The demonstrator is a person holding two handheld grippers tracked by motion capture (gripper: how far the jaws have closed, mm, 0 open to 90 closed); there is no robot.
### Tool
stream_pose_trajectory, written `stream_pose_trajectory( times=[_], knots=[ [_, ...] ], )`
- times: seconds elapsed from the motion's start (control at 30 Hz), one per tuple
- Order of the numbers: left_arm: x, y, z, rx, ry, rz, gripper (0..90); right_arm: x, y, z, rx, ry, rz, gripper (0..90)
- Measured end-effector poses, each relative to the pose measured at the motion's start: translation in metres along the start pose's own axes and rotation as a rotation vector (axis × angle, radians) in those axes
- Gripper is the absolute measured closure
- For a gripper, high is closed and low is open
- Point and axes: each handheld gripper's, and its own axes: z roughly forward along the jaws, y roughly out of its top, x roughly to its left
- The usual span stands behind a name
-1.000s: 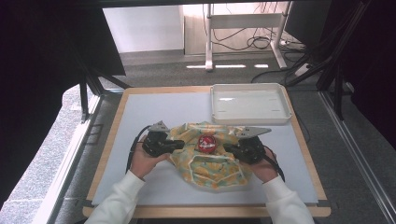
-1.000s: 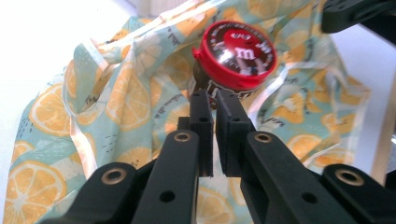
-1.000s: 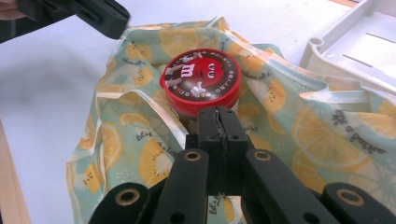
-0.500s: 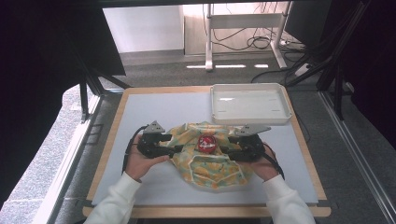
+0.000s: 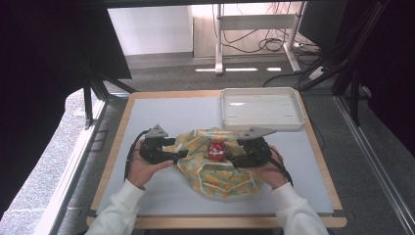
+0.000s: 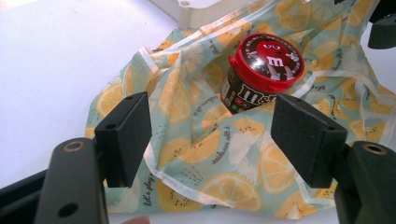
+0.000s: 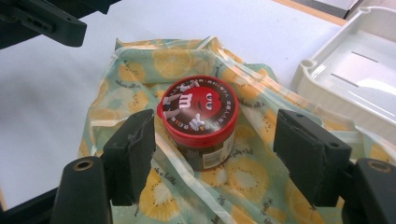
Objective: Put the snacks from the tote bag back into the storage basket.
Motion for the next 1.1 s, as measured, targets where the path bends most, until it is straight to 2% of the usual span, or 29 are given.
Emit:
stream_pose_trajectory(
  times=[0.2, 0.43, 0.73, 0.8, 0.97, 1.1],
  knots=[
    [0.001, 0.0, 0.0, 0.013, 0.001, -0.006, 28.7, 0.003, 0.004, 0.01, 0.027, -0.006, 0.01, 27.1],
    [-0.001, 0.001, -0.002, -0.006, 0.007, 0.003, 28.6, 0.007, 0.007, 0.023, 0.057, -0.017, 0.005, 24.2],
    [-0.003, 0.0, 0.0, 0.006, 0.006, 0.001, 28.1, 0.01, 0.009, 0.04, 0.092, -0.016, 0.018, 21.5],
    [-0.002, 0.0, 0.0, -0.002, 0.022, 0.001, 28.2, 0.012, 0.01, 0.043, 0.098, -0.023, 0.009, 21.5],
    [-0.002, -0.001, -0.001, -0.001, 0.023, -0.009, 28.4, 0.015, 0.012, 0.052, 0.118, -0.033, -0.007, 21.4],
    [-0.002, -0.001, 0.0, 0.006, 0.017, -0.006, 28.3, 0.014, 0.012, 0.06, 0.132, -0.041, 0.014, 21.0]
  ],
)
